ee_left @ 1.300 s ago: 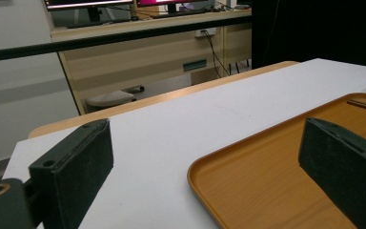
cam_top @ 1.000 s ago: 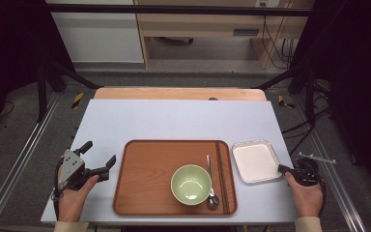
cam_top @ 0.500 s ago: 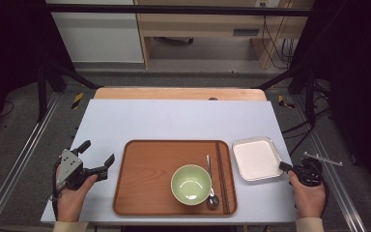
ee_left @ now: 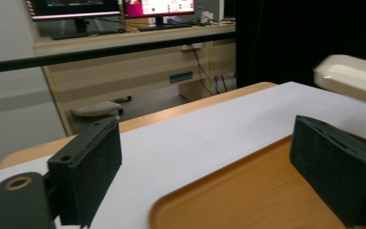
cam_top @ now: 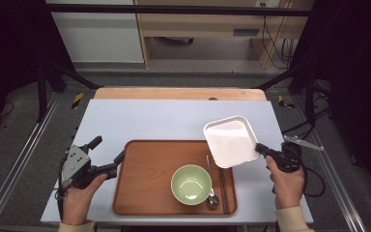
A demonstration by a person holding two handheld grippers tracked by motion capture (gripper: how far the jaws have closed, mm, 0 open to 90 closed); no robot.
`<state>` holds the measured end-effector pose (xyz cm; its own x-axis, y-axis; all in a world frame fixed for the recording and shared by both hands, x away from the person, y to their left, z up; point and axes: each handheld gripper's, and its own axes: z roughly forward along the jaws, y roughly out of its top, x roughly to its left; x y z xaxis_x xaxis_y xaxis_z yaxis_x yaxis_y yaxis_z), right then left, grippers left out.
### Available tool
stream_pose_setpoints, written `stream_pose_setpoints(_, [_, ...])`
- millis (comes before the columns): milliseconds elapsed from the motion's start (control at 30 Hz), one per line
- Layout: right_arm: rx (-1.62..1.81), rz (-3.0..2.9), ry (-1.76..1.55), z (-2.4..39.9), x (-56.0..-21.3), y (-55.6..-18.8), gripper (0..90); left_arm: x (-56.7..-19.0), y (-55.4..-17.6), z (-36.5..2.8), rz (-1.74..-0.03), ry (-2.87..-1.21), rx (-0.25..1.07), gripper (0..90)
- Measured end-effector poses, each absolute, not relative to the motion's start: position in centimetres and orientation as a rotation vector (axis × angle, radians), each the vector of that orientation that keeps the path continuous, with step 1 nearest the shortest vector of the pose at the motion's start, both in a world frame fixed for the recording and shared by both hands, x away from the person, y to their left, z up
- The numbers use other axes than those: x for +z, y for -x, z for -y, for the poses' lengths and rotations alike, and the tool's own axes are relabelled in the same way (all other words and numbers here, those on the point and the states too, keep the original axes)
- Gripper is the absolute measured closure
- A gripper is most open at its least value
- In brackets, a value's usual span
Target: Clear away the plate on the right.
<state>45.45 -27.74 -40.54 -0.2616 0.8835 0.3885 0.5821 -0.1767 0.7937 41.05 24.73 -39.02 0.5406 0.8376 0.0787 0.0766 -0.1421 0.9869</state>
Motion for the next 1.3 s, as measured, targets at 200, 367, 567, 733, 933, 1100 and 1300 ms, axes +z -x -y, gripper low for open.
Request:
stream_pose_setpoints(200, [1.466, -1.857, -1.595, 23.2, -39.7, -46.8, 87.6, -38.0, -41.4, -19.6, -0.772, -1.639, 0.669, 17.8])
stream_pose_setpoints(367, [1.477, -1.898, -1.569, 21.3, -40.2, -47.1, 87.6, -38.4, -42.5, -15.2, -0.789, -1.68, 0.6, 18.3])
stream_pose_setpoints(567, [1.492, -1.883, -1.55, 21.3, -39.9, -46.8, 87.6, -39.2, -43.9, -11.6, -0.85, -1.675, 0.524, 18.4])
stream_pose_setpoints(733, [1.498, -1.856, -1.529, 21.3, -39.5, -46.4, 87.5, -39.3, -44.9, -9.9, -0.875, -1.658, 0.507, 19.5])
stream_pose_setpoints(933, [1.498, -1.837, -1.495, 21.1, -39.2, -46.1, 87.5, -39.7, -45.3, -8.7, -0.909, -1.672, 0.52, 19.8])
stream_pose_setpoints(1100, [1.504, -1.824, -1.48, 20.9, -39.0, -45.9, 87.5, -40.0, -45.5, -8.4, -0.935, -1.683, 0.525, 26.7])
stream_pose_setpoints(1300, [1.489, -1.819, -1.452, 20.5, -38.9, -45.8, 87.4, -40.0, -45.7, -8.8, -0.958, -1.646, 0.528, 49.1])
